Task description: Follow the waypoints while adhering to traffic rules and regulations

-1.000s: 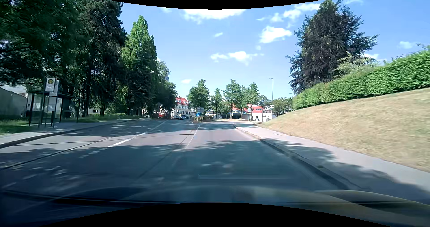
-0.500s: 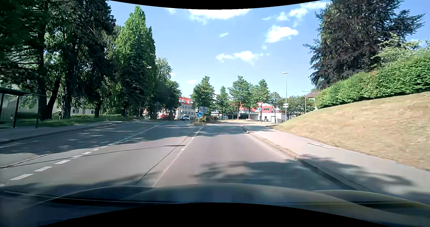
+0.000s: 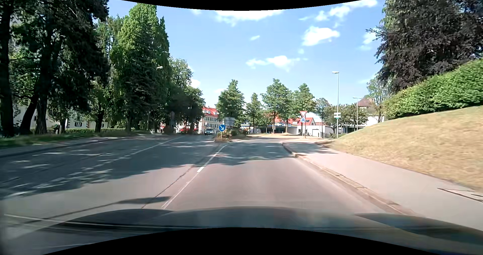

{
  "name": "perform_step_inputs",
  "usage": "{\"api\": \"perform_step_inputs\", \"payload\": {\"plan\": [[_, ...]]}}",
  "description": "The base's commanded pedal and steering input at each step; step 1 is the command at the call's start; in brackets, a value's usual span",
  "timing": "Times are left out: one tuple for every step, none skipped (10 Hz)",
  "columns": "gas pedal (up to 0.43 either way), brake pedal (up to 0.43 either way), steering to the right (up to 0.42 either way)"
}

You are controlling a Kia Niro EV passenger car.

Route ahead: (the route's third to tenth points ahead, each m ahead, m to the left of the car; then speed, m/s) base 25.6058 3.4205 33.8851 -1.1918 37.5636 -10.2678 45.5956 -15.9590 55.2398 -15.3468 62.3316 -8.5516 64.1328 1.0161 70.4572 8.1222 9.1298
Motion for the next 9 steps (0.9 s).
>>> {"api": "perform_step_inputs", "payload": {"plan": [[0.0, 0.201, -0.006], [0.0, 0.22, -0.004], [0.0, 0.232, -0.002], [0.0, 0.244, 0.0], [0.0, 0.244, 0.0], [0.0, 0.238, 0.001], [0.0, 0.238, 0.004], [0.0, 0.238, 0.007], [0.0, 0.232, 0.009]]}}
